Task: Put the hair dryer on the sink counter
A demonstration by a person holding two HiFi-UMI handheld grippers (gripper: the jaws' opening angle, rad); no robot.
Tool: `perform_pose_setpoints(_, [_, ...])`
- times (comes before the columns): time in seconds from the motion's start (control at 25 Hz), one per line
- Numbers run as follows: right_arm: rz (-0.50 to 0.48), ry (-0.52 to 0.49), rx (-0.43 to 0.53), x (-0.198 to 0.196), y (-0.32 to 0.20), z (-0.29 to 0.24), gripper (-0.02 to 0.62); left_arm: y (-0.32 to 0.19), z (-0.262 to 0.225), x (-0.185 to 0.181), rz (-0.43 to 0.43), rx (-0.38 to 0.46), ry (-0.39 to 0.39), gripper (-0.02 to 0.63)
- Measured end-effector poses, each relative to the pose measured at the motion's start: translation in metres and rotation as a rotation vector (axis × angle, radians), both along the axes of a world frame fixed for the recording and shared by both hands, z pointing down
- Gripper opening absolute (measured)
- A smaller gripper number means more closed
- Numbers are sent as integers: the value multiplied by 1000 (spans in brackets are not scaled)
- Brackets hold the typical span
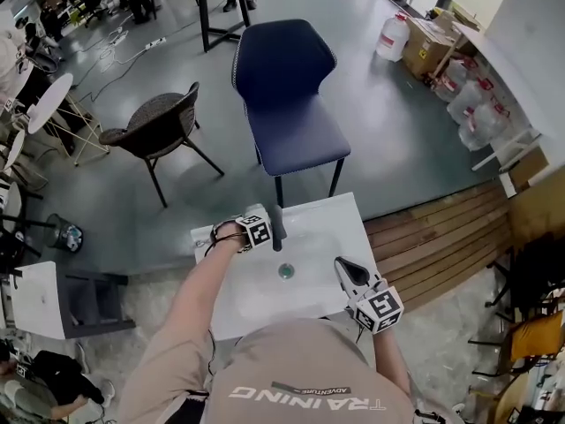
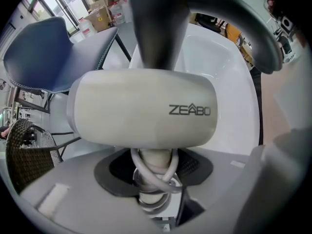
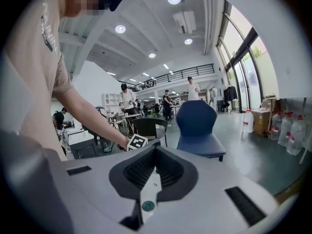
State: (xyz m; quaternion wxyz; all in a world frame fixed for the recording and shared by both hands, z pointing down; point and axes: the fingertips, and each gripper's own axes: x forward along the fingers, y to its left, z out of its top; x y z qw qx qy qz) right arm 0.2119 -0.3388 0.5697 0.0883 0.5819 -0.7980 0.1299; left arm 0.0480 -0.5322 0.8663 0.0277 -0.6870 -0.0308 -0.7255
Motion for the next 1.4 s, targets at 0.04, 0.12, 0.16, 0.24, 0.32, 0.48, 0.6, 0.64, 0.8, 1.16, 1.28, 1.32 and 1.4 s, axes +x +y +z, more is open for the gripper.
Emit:
perform_pose_setpoints(0.04, [-11,5,3,-3,-4,-1,6,0,0,0,-2,-5,0,210])
perform_pose_setpoints(0.12, [-32,12,9,-8,-11,-4,6,1,-1,-3,-3,-14,-1,210])
perform_pose_setpoints(0.16, [-40,13,12,-11,-15,-6,6,1,-1,-4,0,-15,1,209])
perform_pose_setpoints(0.24, [-59,17,18,-15,-21,-8,6,0,-1,-2,17,-11,12,210])
perform_pose_setpoints(0.32, [-80,21,23,-20,-27,-11,5,0,-2,-1,38,2,25,210])
perform_pose_setpoints(0.48, [-129,34,22,-33,-30,-13,6,-1,-4,0,45,30,54,228])
perform_pose_setpoints(0.6, [-156,52,17,-39,-29,-12,6,-4,-8,-2,3,37,81,256])
perform_pose_setpoints(0.64, [-162,52,15,-40,-28,-11,6,-2,-11,-3,-6,31,85,259])
perform_pose_setpoints(0.8, [-176,43,10,-43,-26,-9,5,4,-23,-8,-7,25,117,269])
perform_pose_setpoints(1.16, [-247,26,32,-63,-33,-10,6,16,-99,-22,-86,72,350,272])
perform_pose_setpoints(1.28, [-264,33,49,-69,-36,-13,6,19,-143,-21,-121,159,512,272])
perform_pose_setpoints(1.32, [-266,48,58,-70,-37,-15,6,20,-162,-20,-145,192,578,272])
perform_pose_setpoints(1.4, [-274,99,81,-74,-40,-20,6,23,-201,-18,-205,253,716,272])
